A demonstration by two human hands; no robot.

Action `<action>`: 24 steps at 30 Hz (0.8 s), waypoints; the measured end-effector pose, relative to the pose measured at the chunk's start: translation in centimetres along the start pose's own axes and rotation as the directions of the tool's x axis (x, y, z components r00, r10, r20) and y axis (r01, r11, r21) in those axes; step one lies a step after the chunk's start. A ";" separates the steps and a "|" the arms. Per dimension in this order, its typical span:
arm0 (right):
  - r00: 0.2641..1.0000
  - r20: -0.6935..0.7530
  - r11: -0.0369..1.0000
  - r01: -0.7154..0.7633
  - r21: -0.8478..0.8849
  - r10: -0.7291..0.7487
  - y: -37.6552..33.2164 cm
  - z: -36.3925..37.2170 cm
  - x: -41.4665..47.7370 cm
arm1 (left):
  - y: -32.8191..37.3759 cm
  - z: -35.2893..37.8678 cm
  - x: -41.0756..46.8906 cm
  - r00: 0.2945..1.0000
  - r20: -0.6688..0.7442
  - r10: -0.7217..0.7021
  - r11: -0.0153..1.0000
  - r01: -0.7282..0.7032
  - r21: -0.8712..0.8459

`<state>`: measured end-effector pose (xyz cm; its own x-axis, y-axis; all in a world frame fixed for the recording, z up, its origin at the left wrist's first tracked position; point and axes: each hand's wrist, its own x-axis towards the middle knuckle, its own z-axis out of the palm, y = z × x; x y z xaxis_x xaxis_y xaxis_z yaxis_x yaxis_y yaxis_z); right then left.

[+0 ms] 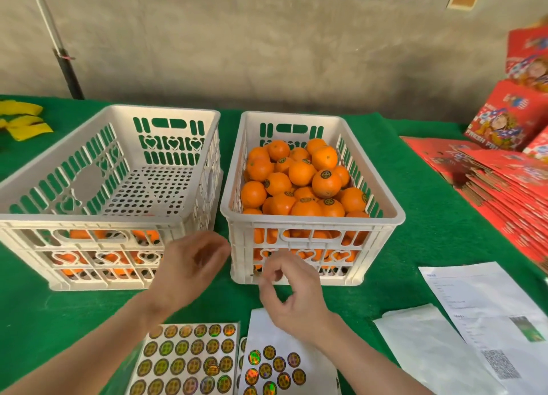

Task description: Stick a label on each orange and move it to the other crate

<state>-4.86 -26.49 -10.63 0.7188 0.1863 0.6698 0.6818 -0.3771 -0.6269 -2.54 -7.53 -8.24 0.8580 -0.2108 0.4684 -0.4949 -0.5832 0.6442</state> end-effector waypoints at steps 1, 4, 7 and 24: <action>0.999 -0.026 0.999 0.042 0.023 -0.042 -0.5 0.5 1.3 | -0.2 -1.4 0.8 0.997 -0.057 -0.053 0.998 0.052 -0.033; 0.988 -0.120 0.993 0.103 0.056 -0.096 -1.8 2.6 5.8 | -2.0 -5.0 2.7 0.966 -0.165 -0.199 0.975 0.177 -0.135; 0.994 -0.105 0.996 0.035 0.082 -0.026 -2.4 6.3 10.3 | -4.4 -8.1 3.9 0.934 -0.236 -0.267 0.959 0.235 -0.156; 0.923 0.266 0.896 -0.150 -0.417 0.278 2.8 21.1 19.7 | -20.2 -14.8 12.2 0.819 0.310 -0.482 0.840 0.332 0.429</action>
<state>14.10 -4.78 -7.61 0.8893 0.3085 0.3377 0.4467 -0.7442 -0.4966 15.89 13.26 -6.59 0.9842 -0.1348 -0.1145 -0.0719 -0.8965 0.4372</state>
